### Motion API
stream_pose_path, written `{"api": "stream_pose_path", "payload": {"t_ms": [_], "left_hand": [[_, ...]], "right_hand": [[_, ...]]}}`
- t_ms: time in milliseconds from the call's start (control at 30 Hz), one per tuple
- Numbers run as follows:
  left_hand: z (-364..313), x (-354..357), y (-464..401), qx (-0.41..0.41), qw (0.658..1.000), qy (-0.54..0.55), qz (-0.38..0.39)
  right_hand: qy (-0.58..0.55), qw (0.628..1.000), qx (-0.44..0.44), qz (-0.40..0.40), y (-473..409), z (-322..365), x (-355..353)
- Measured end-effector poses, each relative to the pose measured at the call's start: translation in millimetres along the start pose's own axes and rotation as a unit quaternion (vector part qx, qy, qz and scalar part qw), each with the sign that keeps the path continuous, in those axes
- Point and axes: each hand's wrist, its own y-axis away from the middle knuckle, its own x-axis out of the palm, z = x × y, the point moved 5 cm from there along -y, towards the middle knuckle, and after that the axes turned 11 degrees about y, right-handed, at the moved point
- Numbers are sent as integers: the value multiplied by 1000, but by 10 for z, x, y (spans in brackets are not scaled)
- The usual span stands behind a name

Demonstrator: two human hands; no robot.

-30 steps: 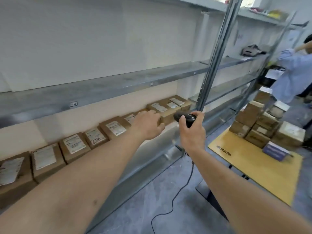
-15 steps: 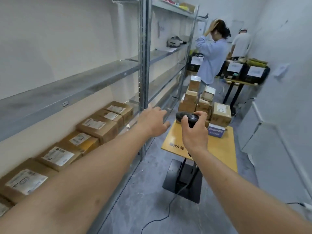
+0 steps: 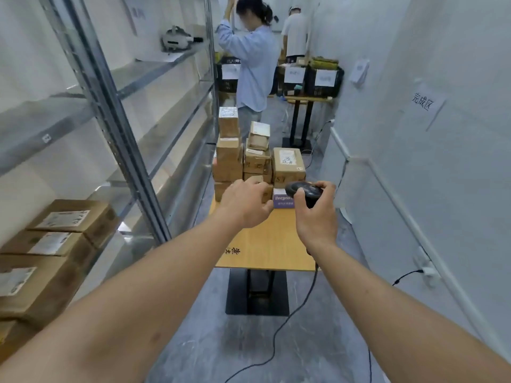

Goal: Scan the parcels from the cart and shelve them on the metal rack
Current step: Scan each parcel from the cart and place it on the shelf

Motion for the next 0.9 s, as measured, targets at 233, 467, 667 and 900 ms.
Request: {"api": "stream_pose_path", "payload": {"t_ms": [233, 467, 667, 900], "left_hand": [[-407, 563, -1163, -30, 999, 18, 26], [-579, 878, -2094, -56, 997, 11, 46], [-337, 1100, -2809, -90, 994, 25, 54], [82, 1545, -3637, -85, 992, 53, 75]], "right_hand": [[5, 999, 15, 30, -1231, -631, 70], [2, 998, 23, 60, -2193, -932, 271], [35, 995, 60, 66, -2759, -1129, 628], [62, 990, 123, 36, -3204, -1367, 1222]]}}
